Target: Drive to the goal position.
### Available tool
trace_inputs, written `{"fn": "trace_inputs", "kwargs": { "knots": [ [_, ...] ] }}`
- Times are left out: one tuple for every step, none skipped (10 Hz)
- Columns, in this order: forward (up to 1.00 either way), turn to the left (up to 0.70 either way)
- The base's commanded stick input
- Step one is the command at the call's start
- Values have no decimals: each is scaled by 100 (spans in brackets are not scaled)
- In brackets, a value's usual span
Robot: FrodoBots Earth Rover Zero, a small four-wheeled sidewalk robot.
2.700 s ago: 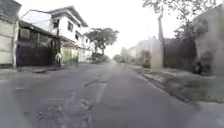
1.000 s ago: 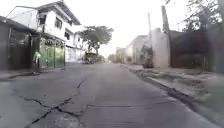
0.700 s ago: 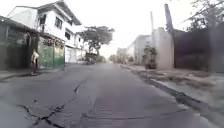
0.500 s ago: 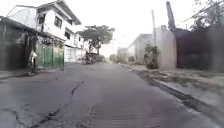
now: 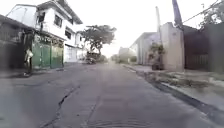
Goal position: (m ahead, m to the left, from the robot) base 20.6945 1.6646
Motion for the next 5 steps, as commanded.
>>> {"fn": "trace_inputs", "kwargs": {
  "knots": [
    [100,0],
    [100,0],
    [100,0],
    [100,0],
    [100,0]
  ]
}}
